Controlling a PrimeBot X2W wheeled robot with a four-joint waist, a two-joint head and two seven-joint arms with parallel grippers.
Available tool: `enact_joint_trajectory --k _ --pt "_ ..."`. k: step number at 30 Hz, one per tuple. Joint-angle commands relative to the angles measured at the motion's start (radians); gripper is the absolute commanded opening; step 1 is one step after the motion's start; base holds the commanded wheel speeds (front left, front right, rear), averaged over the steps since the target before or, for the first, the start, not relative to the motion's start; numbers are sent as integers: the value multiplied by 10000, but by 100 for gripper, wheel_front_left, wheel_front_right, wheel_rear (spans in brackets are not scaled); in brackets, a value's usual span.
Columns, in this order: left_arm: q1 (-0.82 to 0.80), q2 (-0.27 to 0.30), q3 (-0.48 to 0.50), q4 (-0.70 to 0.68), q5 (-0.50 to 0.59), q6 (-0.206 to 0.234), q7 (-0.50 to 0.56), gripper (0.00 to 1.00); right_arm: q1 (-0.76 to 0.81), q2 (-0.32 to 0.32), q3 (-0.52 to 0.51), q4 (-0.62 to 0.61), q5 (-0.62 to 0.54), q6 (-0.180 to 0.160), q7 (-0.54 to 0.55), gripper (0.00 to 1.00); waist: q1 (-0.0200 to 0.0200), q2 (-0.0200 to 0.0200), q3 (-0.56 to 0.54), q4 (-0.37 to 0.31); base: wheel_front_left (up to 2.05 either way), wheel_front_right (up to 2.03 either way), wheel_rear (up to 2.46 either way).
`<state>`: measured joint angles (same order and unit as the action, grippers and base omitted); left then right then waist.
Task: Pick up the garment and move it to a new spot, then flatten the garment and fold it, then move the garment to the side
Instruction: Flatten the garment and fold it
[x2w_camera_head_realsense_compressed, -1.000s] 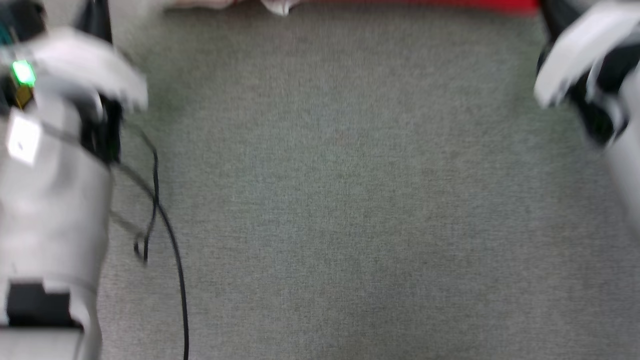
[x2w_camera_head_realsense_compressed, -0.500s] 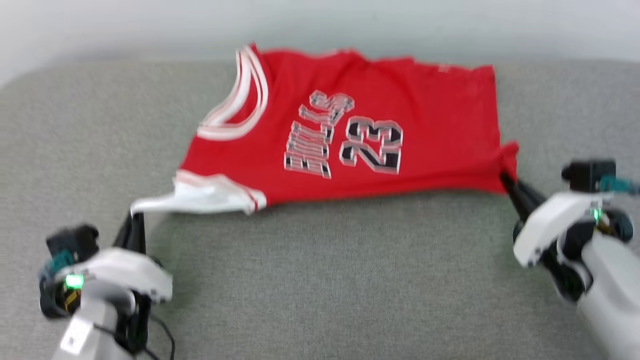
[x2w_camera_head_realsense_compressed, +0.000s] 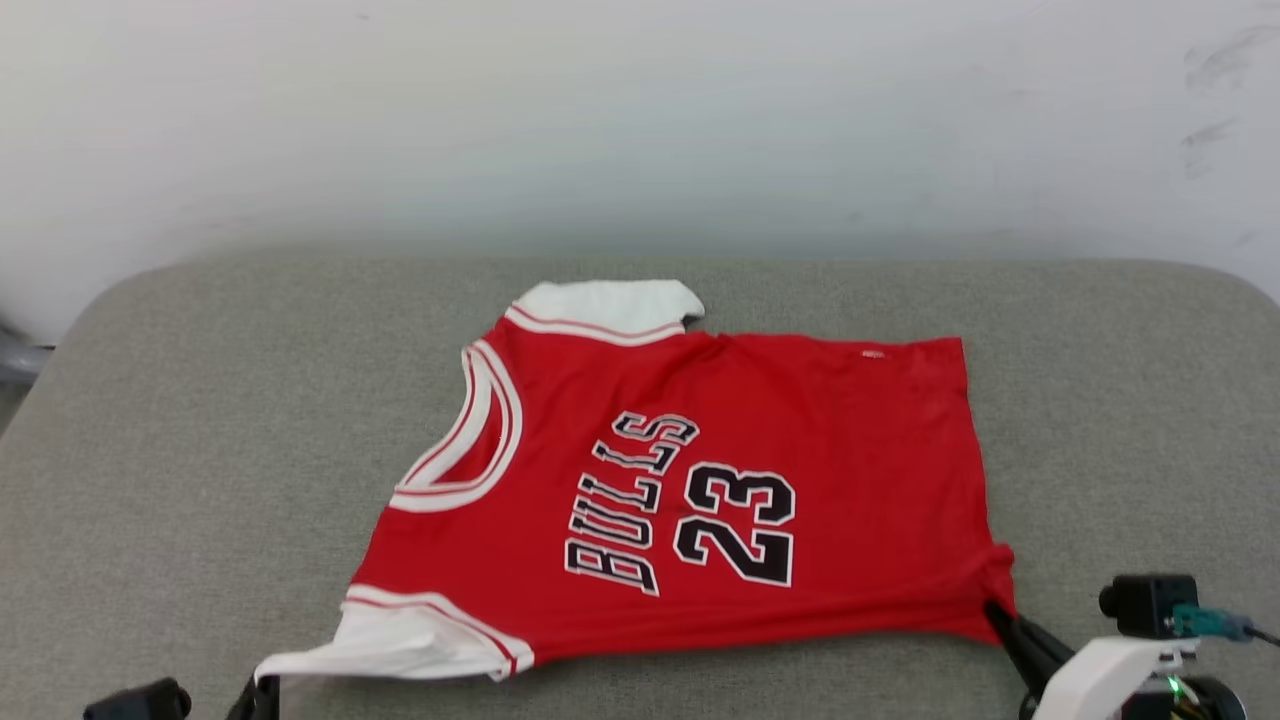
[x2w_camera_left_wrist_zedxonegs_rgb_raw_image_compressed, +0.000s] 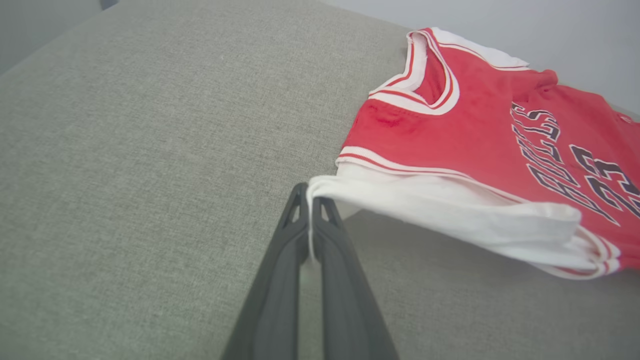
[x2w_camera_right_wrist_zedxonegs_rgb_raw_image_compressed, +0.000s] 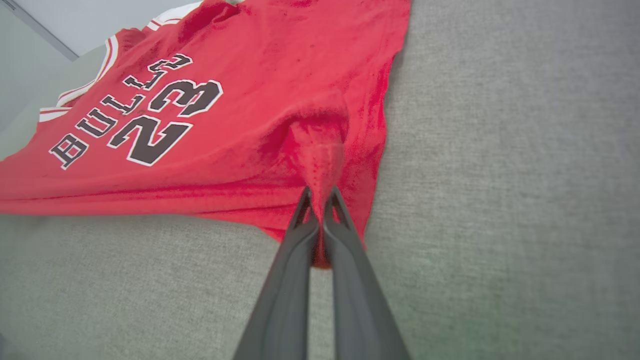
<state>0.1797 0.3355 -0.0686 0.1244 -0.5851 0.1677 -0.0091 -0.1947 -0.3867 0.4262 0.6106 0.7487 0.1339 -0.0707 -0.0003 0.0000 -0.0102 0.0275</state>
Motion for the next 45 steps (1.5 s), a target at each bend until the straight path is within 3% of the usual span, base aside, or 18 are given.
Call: enact_joint_trajectory --k 1,9,10,14,23,34,45 --pt "342 164 189 -224 -42 242 144 0 361 -174 -345 -62 -91 -59 94 0 3 0 -156 50 0 0 0" --pt "1708 305 298 -2085 -249 891 1179 0 2550 219 -2138 -1913 -1002 -84 1065 0 3 0 -224 68 0 0 0" --pt "1294 385 141 -2293 -200 782 1350 0 2706 465 -2641 -2444 -1382 -84 1408 0 3 0 -149 58 0 0 0" --pt "328 434 -89 -2093 -54 635 1436 0 2556 902 -3092 -3082 -1880 -55 1829 0 3 0 31 12 0 0 0" --pt "-1796 338 -696 -822 129 60 1414 0 1772 1362 -3419 -3671 -2528 -43 2503 0 3 0 674 -256 0 0 0" --pt "-4269 120 -1338 1652 321 -845 948 0 456 1245 -2892 -2882 -2493 -41 2733 0 3 0 1765 -407 0 0 0" --pt "-5611 -178 -1991 4067 344 -1705 1013 0 -37 1065 -2304 -1817 -2303 -43 2531 0 3 0 2231 -469 0 0 0"
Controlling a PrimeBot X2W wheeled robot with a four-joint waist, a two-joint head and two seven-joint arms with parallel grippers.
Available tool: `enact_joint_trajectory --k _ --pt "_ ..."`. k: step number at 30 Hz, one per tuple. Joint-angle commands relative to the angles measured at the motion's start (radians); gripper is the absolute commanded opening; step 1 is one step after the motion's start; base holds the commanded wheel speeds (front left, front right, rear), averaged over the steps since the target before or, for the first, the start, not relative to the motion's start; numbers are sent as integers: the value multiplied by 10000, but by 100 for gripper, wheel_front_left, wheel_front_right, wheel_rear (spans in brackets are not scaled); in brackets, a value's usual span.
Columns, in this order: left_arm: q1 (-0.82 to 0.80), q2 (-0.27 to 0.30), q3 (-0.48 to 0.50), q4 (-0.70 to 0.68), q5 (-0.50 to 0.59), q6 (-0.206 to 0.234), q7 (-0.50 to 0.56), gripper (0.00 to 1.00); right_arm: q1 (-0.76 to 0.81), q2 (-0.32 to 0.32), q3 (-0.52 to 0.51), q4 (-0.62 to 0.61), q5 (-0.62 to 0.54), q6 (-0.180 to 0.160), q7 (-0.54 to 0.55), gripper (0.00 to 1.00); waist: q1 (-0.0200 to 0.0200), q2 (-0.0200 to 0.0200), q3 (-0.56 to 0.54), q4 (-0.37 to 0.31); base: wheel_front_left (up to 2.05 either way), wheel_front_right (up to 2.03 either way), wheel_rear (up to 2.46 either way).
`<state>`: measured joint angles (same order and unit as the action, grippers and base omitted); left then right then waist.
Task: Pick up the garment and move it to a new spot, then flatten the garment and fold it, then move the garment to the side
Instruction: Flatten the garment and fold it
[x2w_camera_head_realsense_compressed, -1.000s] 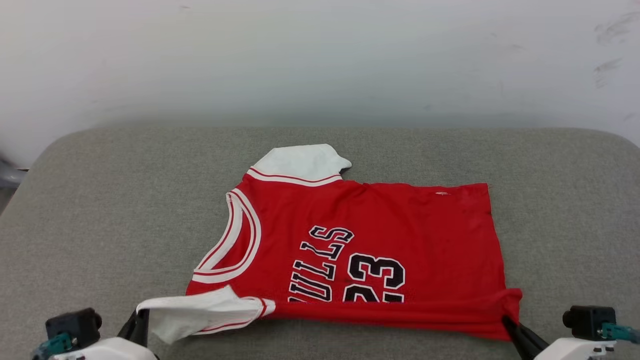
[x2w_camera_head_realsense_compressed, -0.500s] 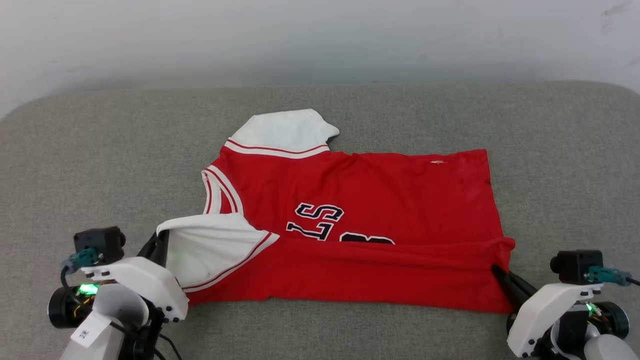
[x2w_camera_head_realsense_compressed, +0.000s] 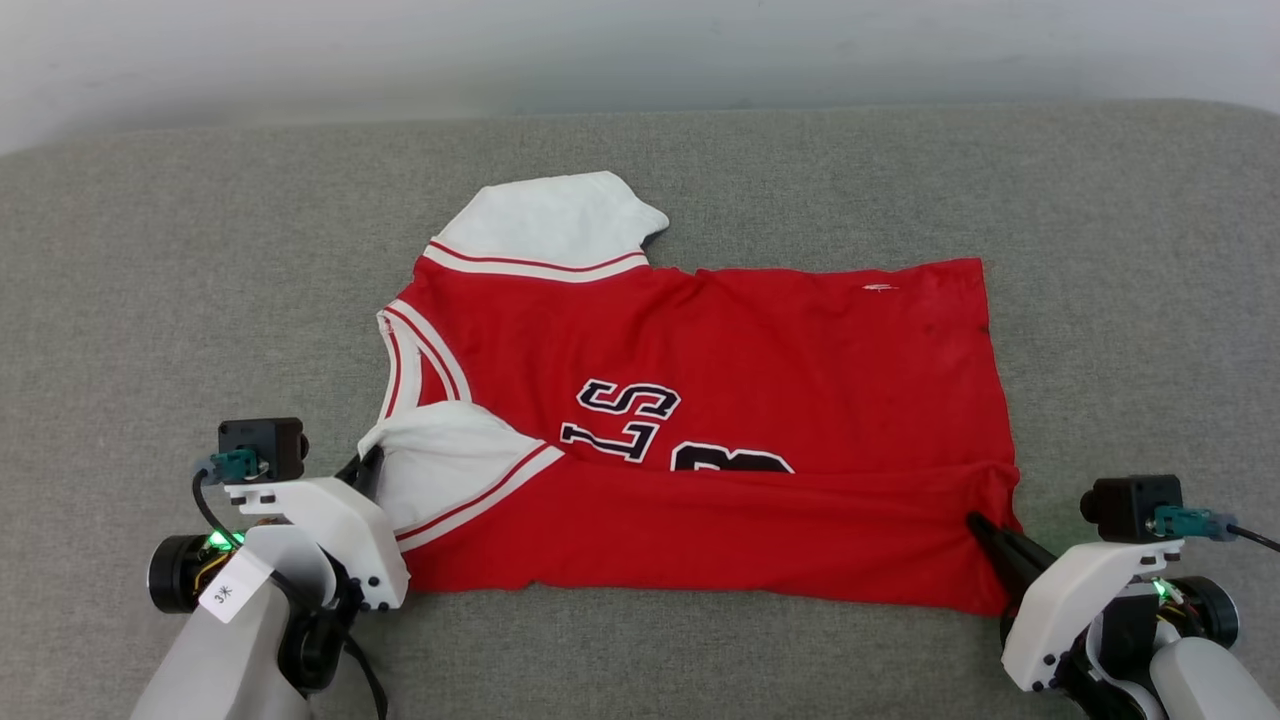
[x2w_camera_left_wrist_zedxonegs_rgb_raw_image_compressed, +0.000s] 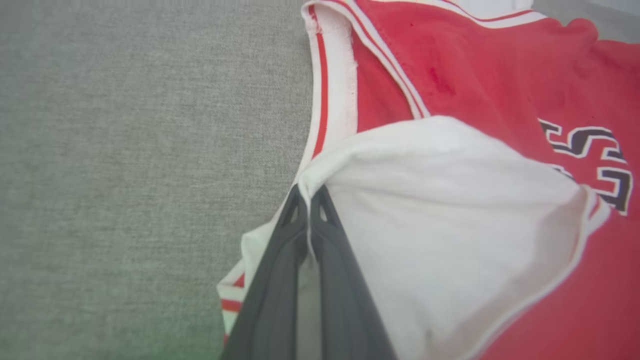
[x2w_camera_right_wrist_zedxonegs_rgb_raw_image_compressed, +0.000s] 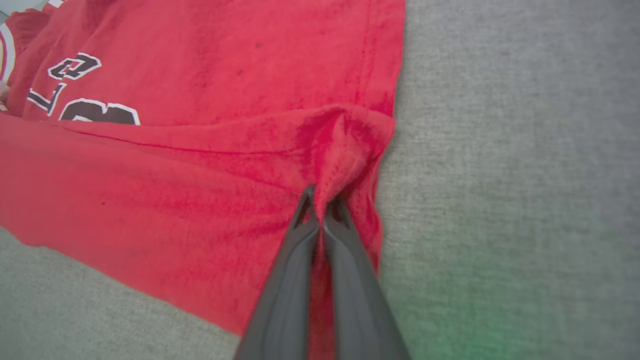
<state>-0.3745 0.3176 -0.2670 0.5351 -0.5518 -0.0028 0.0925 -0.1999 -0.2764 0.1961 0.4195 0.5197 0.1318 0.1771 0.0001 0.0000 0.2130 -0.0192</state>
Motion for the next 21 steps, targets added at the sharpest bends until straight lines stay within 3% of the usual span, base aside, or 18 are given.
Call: enact_joint_trajectory --k 1,2,3,4,5,6,13,21 --pt "-168 -9 -31 89 27 -43 -77 0 -18 -51 67 148 4 -22 72 0 -1 0 20 -15 0 0 0" --pt "-250 -16 -45 217 47 -59 -127 32 -72 -58 129 197 50 -22 41 0 -1 0 35 -29 0 0 0" --pt "-313 -31 -46 383 38 -57 -117 54 -136 -69 188 242 81 -22 6 0 -1 0 39 -45 0 0 0" --pt "-378 -45 -54 504 9 -70 -98 96 -186 -93 237 267 70 -22 -54 22 -1 0 33 -62 0 0 0" --pt "-442 -41 -54 628 -9 -89 -91 100 -221 -122 245 269 47 -22 -160 46 -1 0 19 -75 0 0 0" --pt "-505 -13 -56 711 11 -93 -142 100 -239 -111 272 255 115 -22 -235 100 -1 0 -3 -87 0 0 0" --pt "-668 151 194 1041 -56 165 -543 100 -350 -208 231 -209 -210 -20 -1517 100 -1 0 -376 -168 0 0 0" --pt "-516 604 437 589 -46 378 -810 100 108 256 -773 -897 -1041 -19 -2493 100 -1 0 -836 -228 0 0 0"
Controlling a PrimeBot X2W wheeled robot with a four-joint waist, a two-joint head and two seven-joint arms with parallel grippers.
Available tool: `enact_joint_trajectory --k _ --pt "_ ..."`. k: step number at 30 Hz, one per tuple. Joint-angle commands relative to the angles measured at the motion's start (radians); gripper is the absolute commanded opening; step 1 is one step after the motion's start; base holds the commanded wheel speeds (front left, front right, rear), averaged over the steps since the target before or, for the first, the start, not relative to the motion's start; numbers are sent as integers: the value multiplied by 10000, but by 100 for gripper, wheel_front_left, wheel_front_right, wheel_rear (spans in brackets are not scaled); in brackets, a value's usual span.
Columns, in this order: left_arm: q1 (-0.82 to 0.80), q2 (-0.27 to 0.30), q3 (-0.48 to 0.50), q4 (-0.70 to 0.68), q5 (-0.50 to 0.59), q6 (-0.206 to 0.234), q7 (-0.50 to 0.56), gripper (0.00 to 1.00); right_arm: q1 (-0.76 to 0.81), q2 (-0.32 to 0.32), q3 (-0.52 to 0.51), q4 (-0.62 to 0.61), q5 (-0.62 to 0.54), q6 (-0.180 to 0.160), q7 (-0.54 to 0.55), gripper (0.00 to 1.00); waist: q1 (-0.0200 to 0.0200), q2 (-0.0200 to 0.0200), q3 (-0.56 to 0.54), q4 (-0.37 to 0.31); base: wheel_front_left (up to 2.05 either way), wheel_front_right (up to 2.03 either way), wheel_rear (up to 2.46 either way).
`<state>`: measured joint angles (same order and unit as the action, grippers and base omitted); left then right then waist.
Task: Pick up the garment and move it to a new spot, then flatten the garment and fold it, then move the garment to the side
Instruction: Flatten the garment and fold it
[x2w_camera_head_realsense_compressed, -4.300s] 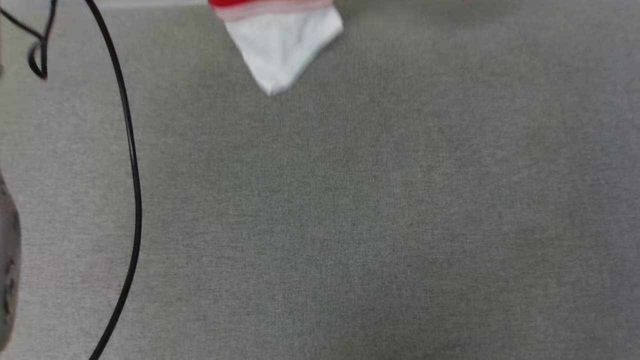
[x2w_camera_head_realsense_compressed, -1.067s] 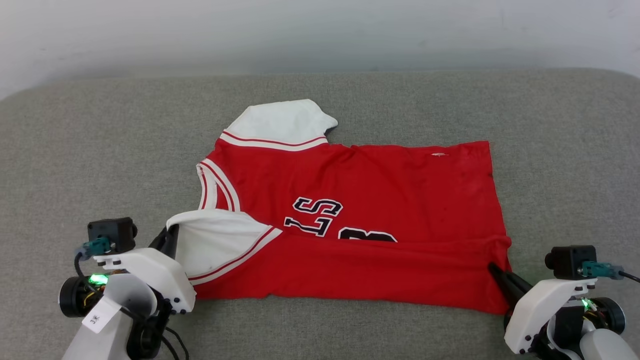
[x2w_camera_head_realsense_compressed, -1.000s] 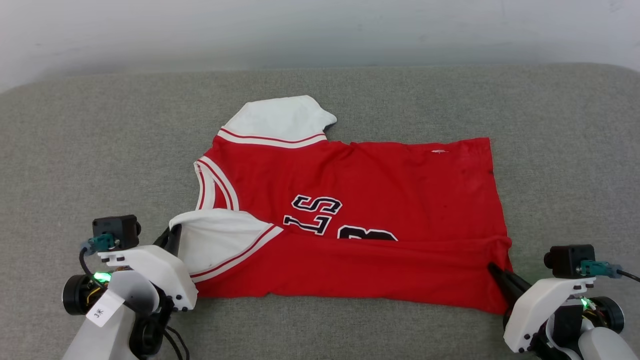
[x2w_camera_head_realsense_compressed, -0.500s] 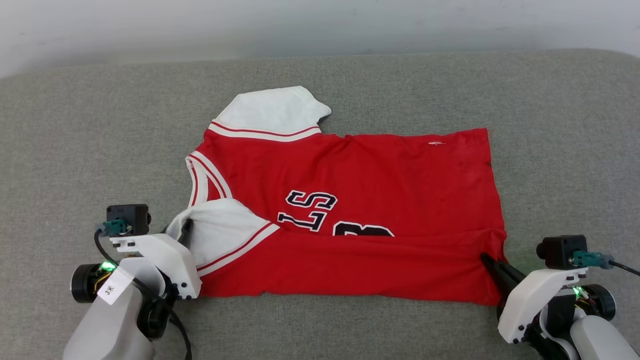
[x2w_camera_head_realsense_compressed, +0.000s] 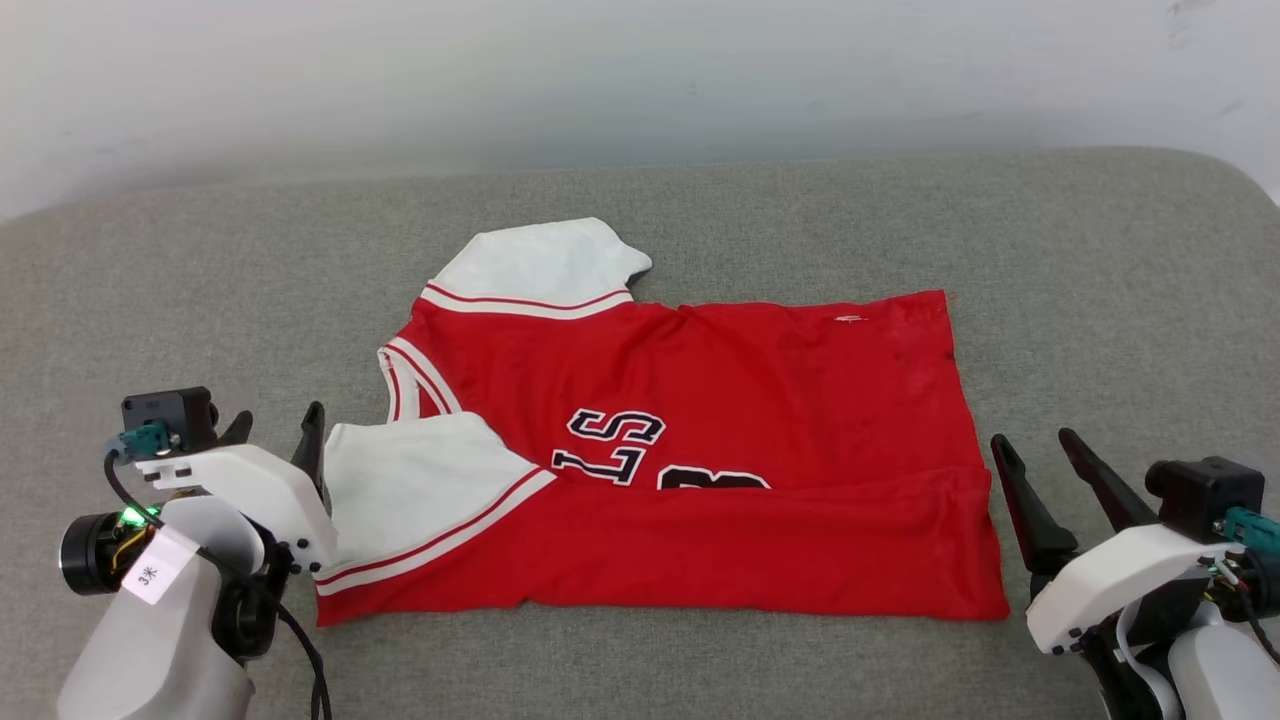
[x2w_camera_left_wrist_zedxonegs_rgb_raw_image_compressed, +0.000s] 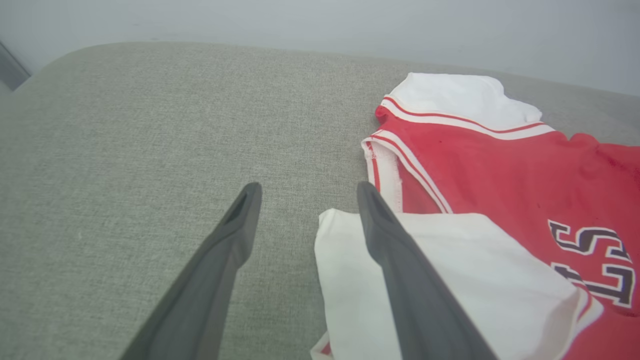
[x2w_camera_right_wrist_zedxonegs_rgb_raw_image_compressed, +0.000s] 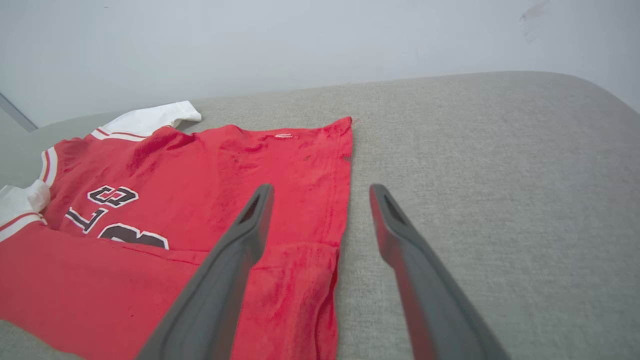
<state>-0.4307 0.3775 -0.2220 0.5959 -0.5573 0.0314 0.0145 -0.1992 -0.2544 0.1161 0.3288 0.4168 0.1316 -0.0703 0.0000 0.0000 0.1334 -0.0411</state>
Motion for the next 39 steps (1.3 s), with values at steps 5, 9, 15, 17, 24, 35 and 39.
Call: enact_joint_trajectory --k 5,9,15,17,24,35,39 --pt "377 441 -5 -834 -246 24 1092 100 627 496 -644 -764 -584 -15 185 100 0 0 -267 19 0 0 0" --pt "807 871 -72 -1789 -831 -151 2961 100 1016 851 -959 -1427 -862 -15 523 100 0 0 -376 -13 0 0 0" --pt "1474 1437 -182 -3174 -1698 -27 5662 100 1292 1187 -1149 -2025 -1087 -15 956 100 0 0 -307 -149 0 0 0" --pt "1661 1538 -185 -3531 -1900 171 6272 100 1312 1264 -1157 -2143 -1066 -15 1046 100 0 0 -210 -216 0 0 0" --pt "2091 1587 -326 -3923 -2096 572 7116 100 1170 1369 -1141 -2303 -907 -15 1151 100 0 0 216 -459 0 0 0" --pt "2132 1096 -794 -3553 -2452 111 7336 21 904 1296 -1103 -1998 -606 -15 1122 100 0 0 584 -686 0 0 0" --pt "2018 1109 -834 -3485 -2393 -43 7139 0 835 1164 -1240 -1902 -485 -15 1237 100 0 0 616 -657 0 0 0"
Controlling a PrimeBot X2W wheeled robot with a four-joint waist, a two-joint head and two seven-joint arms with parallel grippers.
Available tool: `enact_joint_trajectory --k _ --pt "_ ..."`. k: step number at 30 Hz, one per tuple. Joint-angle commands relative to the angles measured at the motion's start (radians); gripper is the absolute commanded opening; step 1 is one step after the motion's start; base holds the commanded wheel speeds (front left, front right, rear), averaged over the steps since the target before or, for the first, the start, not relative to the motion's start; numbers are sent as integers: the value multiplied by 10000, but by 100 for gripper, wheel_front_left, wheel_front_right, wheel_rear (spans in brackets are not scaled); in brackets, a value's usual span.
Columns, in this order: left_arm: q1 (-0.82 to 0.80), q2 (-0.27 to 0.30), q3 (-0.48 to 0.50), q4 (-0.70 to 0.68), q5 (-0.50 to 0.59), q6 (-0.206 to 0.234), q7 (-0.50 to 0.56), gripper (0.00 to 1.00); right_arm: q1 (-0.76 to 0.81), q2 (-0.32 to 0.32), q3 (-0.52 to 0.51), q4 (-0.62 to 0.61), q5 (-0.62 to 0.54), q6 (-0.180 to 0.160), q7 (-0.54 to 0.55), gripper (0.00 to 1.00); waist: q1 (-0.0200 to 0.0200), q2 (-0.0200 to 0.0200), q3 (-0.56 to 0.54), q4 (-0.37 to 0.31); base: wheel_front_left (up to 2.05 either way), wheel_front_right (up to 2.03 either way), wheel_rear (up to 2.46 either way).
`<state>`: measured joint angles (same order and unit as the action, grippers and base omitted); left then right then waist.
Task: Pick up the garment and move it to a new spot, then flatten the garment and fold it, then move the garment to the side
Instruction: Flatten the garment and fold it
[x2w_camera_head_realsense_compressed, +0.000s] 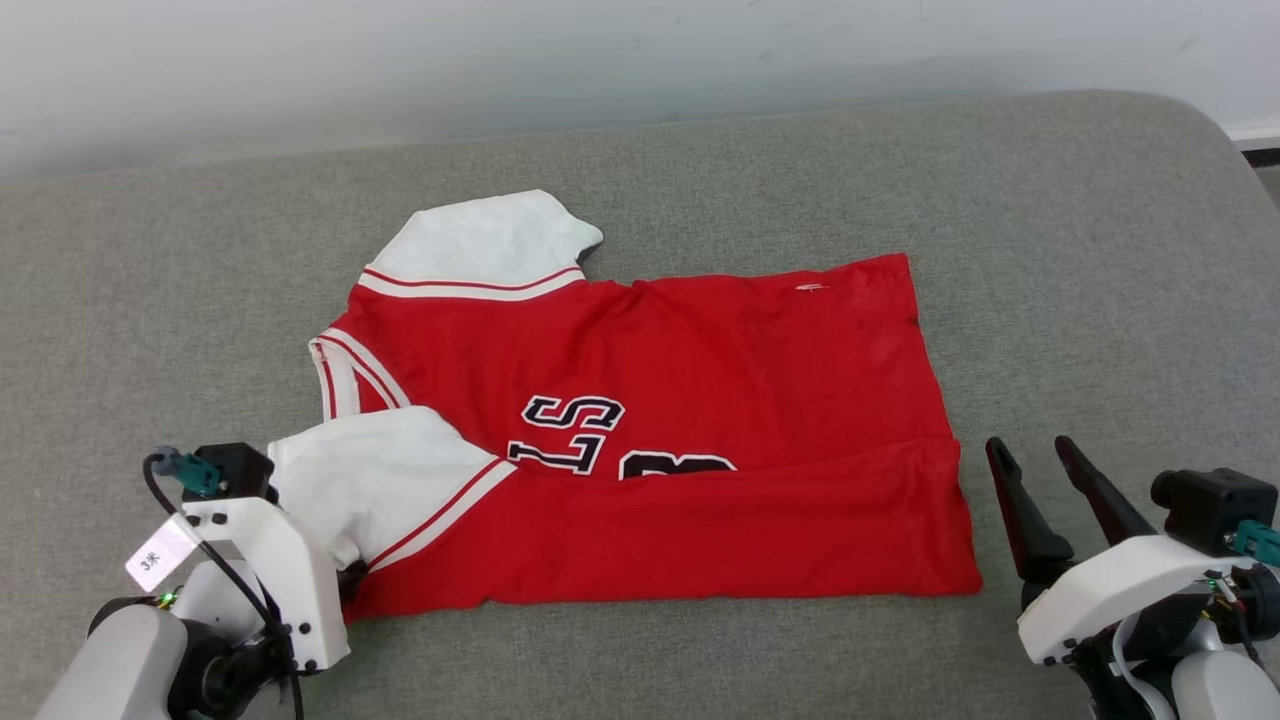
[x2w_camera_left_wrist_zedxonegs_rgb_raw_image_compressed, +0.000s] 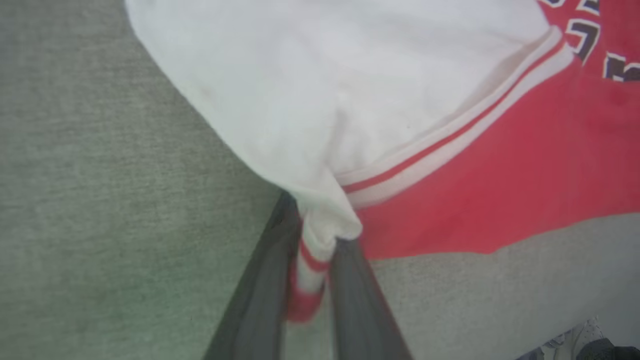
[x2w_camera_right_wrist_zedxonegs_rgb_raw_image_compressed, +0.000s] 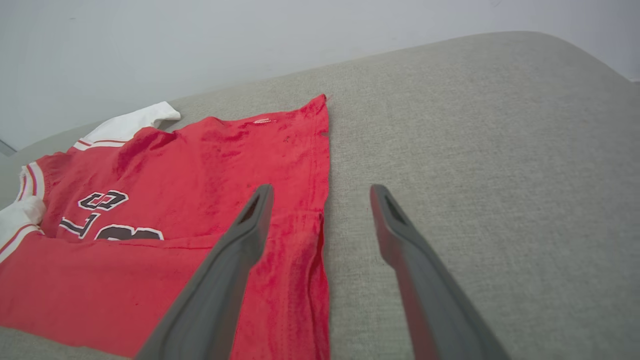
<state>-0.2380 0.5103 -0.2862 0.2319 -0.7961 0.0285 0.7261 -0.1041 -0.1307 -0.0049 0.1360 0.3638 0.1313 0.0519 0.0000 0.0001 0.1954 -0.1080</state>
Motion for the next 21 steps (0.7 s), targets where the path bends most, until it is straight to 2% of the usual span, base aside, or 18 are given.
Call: enact_joint_trajectory --k 1,3,8,9,12,15,21 --pt "46 -158 -168 94 52 -28 -70 0 -129 -112 -91 33 86 -11 79 100 0 -1 -11 28 0 0 0" --pt "-1 -117 -134 10 127 -25 -205 0 -129 -152 -128 59 165 -11 183 100 0 -1 -28 44 0 0 0" --pt "6 215 73 -830 476 156 -666 0 19 -734 -343 295 757 -11 1752 100 0 -1 -248 195 0 0 0" --pt "6 215 73 -830 476 156 -666 0 19 -734 -343 295 757 -11 1752 100 0 -1 -248 195 0 0 0" --pt "136 328 155 -1348 571 319 -772 0 27 -1013 -348 395 1017 -11 2949 100 0 -1 -321 260 0 0 0" --pt "272 380 192 -1779 647 456 -798 0 -49 -1214 -67 419 1190 -10 4062 100 0 -1 -329 329 0 0 0" --pt "178 342 103 -2343 800 617 -812 0 -433 -1376 718 360 1431 -10 5260 100 0 -1 -49 511 0 0 0"
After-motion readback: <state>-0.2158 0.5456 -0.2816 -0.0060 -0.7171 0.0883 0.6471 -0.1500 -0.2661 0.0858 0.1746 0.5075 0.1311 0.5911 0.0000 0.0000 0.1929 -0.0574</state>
